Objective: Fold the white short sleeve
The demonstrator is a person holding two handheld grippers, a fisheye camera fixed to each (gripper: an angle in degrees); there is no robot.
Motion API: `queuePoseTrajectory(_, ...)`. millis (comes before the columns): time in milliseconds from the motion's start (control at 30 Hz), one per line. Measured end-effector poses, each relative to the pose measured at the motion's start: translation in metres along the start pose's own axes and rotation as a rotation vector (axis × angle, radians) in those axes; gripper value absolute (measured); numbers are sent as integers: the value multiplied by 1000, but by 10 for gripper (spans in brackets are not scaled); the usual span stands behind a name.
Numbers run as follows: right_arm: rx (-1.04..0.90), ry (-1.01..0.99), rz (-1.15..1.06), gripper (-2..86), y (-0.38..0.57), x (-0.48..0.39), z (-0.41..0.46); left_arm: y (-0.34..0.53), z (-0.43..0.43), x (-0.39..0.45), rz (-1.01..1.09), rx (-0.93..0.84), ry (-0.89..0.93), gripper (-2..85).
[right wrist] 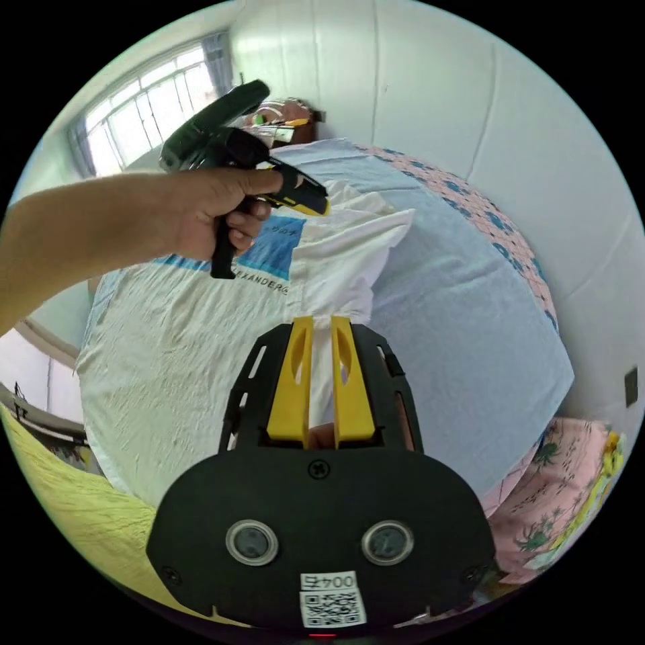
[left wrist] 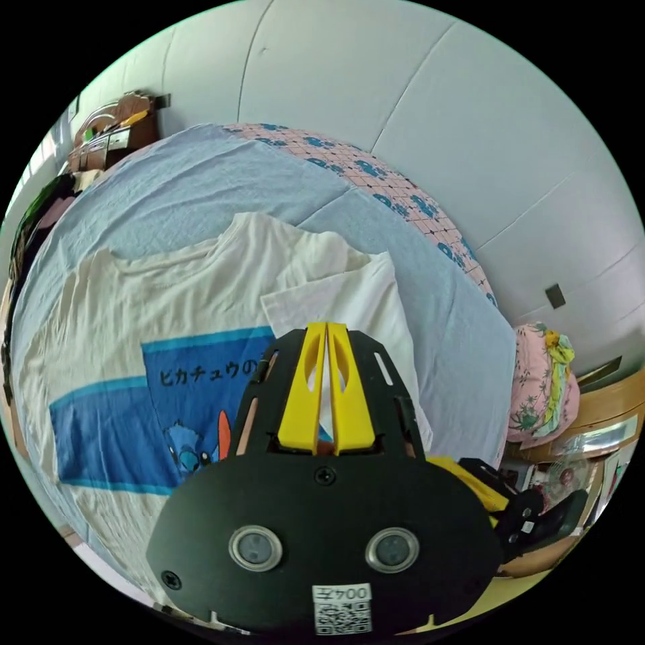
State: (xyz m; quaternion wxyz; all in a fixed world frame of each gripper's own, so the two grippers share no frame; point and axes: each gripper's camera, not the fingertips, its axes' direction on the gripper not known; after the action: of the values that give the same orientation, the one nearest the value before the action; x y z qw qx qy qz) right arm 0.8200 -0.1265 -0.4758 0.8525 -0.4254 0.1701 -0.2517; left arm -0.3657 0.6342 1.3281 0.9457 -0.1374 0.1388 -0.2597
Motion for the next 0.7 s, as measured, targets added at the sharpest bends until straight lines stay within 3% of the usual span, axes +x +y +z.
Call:
queuePoseTrajectory(133,29,-70,178,48,-25,72,-15,-3,18,16,57,-6,-31,3)
queuePoseTrajectory(300,9,-318,372,63,-108,178,3,8,47,32,130,-7,-118,3)
queuePoseTrajectory(533,-166,-447,360,39,-152,200,32,14,68,50,203,16,-159,4)
queuePoseTrajectory(667,-165,-284,264,3,-145,199,32,20,69,47,166,26,-152,6)
queuePoseTrajectory(700,-159,-323,276,2,-142,207,33,23,70,45,138,34,-128,6)
